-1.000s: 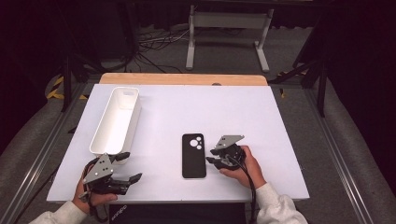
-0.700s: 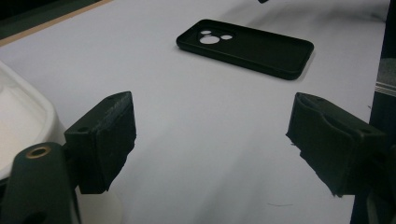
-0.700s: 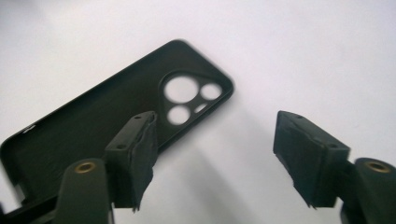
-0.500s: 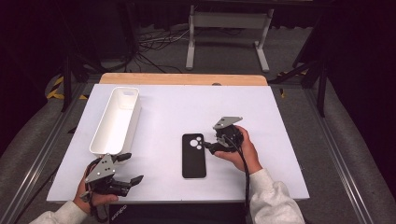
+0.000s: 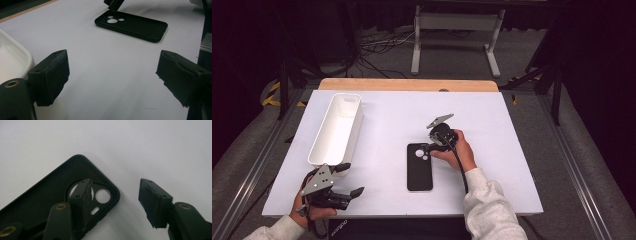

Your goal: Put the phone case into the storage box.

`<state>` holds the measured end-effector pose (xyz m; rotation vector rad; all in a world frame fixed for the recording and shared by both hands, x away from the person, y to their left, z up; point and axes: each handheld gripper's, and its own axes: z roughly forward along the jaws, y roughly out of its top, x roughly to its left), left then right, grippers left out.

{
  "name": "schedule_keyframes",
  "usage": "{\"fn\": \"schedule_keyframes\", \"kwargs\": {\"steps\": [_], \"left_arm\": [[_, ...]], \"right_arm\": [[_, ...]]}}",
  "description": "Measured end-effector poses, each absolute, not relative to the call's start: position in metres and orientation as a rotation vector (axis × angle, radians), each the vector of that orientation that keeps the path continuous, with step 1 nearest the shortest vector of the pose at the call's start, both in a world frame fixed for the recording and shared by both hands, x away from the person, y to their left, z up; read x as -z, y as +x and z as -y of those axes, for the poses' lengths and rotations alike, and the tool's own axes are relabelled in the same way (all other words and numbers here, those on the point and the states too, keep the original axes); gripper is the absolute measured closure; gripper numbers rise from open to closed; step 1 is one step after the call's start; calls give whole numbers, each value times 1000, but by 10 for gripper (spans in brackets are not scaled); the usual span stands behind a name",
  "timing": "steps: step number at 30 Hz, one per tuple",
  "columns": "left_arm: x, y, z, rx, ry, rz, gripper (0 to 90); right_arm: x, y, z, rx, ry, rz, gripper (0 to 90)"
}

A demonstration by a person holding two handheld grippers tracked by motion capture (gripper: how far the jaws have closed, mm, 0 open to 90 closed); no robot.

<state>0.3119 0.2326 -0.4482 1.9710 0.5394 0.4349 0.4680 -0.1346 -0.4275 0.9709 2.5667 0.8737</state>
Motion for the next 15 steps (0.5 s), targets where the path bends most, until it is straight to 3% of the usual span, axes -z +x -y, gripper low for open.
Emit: {"fn": "schedule_keyframes", "kwargs": {"steps": [15], "left_arm": [[448, 312, -233, -440, 1976, -542, 123]], "right_arm": [[442, 478, 132, -849, 1030, -2583, 626]]}}
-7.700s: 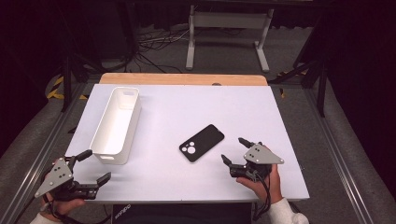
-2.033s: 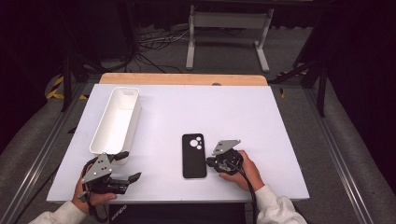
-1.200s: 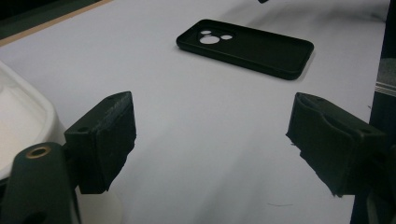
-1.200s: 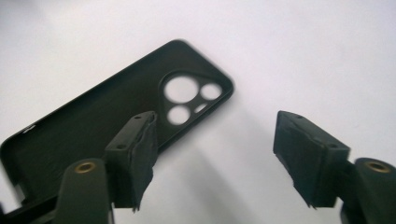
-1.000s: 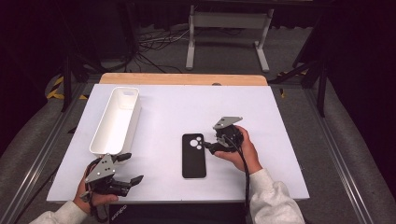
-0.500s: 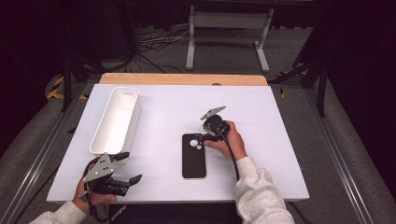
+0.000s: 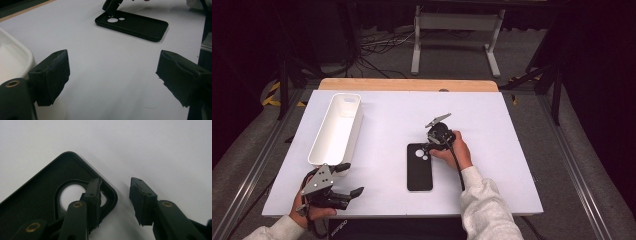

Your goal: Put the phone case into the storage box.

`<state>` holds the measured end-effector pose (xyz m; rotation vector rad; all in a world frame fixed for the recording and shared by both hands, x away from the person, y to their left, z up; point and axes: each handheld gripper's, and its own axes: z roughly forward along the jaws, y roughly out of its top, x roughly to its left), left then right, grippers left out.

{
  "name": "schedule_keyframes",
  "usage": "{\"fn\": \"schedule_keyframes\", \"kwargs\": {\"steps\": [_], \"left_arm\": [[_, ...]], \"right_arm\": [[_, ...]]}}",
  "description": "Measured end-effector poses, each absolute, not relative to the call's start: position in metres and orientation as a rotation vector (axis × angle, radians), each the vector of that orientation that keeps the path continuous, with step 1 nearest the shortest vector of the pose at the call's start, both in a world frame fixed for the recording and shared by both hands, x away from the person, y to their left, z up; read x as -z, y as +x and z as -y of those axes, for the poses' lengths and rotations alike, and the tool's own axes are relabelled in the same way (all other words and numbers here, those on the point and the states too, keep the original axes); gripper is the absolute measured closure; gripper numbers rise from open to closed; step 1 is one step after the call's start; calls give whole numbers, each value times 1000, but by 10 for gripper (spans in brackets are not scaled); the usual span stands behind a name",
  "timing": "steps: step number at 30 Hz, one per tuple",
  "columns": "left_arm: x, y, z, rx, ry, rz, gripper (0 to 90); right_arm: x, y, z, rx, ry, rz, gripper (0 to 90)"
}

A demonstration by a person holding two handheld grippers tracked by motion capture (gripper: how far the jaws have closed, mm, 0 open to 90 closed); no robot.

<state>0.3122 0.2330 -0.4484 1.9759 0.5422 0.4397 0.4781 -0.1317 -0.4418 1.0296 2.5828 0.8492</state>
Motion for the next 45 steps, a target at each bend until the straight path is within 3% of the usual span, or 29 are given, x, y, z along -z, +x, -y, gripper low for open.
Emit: {"fn": "schedule_keyframes", "kwargs": {"steps": [11, 33, 45], "left_arm": [[448, 312, -233, -441, 1980, -542, 123], [448, 312, -233, -436, 1979, -544, 123], [447, 311, -231, -430, 1971, -543, 125]], "right_arm": [[442, 475, 133, -872, 1012, -2594, 777], [442, 469, 133, -877, 938, -2562, 804], [420, 451, 133, -949, 843, -2450, 811]]}}
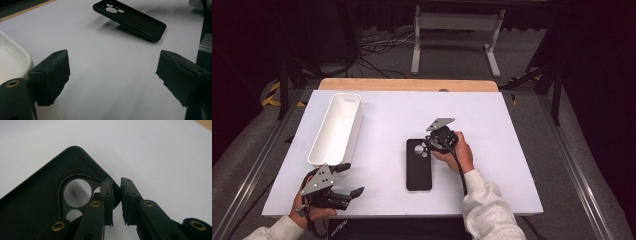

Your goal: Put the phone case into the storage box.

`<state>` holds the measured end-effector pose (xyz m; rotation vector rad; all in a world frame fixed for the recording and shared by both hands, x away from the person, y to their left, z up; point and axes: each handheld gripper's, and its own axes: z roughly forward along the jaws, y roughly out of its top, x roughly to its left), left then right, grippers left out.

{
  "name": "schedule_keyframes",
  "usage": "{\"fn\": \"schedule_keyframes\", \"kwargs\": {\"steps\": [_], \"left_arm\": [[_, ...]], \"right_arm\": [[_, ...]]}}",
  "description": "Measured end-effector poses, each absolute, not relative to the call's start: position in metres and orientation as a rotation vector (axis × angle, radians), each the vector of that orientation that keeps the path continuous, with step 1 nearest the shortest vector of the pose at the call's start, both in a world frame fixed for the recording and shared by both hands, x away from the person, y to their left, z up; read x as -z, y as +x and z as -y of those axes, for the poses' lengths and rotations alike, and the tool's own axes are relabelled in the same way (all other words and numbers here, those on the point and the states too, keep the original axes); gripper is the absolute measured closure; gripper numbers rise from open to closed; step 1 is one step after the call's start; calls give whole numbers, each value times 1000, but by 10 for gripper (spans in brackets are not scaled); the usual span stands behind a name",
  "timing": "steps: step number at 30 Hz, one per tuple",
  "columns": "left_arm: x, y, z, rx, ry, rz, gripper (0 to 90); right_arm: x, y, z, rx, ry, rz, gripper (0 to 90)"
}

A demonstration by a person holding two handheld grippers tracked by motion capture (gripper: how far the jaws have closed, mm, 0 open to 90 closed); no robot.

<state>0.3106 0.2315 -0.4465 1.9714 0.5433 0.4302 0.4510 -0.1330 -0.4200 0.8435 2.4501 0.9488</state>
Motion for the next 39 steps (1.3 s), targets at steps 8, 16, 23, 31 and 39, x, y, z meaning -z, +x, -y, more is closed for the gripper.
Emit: {"fn": "schedule_keyframes", "kwargs": {"steps": [8, 16, 23, 31, 39], "left_arm": [[438, 304, -231, -440, 1946, -531, 126], [429, 305, -228, -457, 1916, -538, 127], [411, 302, -221, -487, 1887, -528, 137], [394, 309, -206, -493, 1862, -520, 144], [383, 323, -189, -494, 1861, -527, 145]], "right_arm": [[401, 432, 129, -1013, 735, -2339, 817], [391, 423, 130, -1041, 676, -2259, 819], [382, 416, 128, -1038, 637, -2206, 819], [374, 407, 124, -1041, 590, -2159, 820], [365, 396, 117, -1047, 528, -2114, 821]]}}
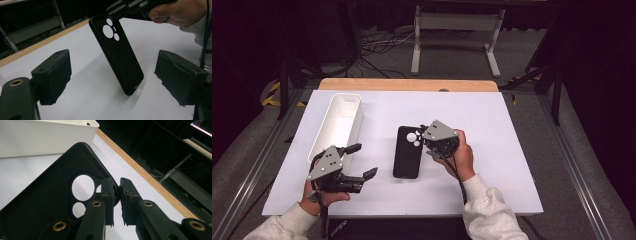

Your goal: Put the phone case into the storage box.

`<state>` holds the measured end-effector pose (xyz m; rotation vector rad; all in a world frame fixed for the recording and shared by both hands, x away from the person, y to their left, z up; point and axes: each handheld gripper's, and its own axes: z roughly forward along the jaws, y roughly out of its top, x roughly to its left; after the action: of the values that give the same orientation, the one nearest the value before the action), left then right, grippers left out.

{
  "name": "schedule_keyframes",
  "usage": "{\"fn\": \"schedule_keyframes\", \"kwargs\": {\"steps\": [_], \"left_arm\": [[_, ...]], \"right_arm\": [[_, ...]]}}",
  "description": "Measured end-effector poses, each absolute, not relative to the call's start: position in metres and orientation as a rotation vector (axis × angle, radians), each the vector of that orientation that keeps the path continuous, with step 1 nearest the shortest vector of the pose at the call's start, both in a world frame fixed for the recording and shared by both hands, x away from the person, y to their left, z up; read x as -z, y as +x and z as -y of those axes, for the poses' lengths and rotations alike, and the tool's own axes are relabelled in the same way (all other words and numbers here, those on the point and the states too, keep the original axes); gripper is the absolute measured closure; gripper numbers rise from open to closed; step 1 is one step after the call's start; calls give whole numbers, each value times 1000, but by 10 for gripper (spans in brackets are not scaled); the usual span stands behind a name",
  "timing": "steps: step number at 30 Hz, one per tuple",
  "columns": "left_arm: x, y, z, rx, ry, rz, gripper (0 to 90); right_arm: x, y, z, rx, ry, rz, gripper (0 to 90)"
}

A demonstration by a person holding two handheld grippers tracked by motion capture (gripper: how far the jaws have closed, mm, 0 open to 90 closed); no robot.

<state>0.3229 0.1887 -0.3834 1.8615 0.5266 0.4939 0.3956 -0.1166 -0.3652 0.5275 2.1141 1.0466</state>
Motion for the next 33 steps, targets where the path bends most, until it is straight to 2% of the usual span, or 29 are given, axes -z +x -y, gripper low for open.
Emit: {"fn": "schedule_keyframes", "kwargs": {"steps": [5, 13, 19, 23, 24, 27, 33], "left_arm": [[382, 330, -179, -528, 1865, -532, 162], [379, 342, -166, -511, 1861, -570, 172], [378, 351, -157, -506, 1868, -595, 238], [377, 355, -153, -501, 1861, -609, 285], [377, 356, -153, -497, 1859, -607, 336], [376, 360, -152, -491, 1860, -625, 363], [378, 367, -155, -486, 1865, -653, 520]], "right_arm": [[362, 390, 112, -1049, 500, -2106, 821], [360, 379, 99, -1037, 432, -2107, 822], [359, 370, 91, -1032, 378, -2101, 822], [360, 366, 86, -1020, 348, -2095, 822], [360, 365, 85, -1024, 334, -2095, 822], [360, 363, 83, -1025, 328, -2089, 822], [360, 360, 82, -1013, 304, -2072, 822]]}}
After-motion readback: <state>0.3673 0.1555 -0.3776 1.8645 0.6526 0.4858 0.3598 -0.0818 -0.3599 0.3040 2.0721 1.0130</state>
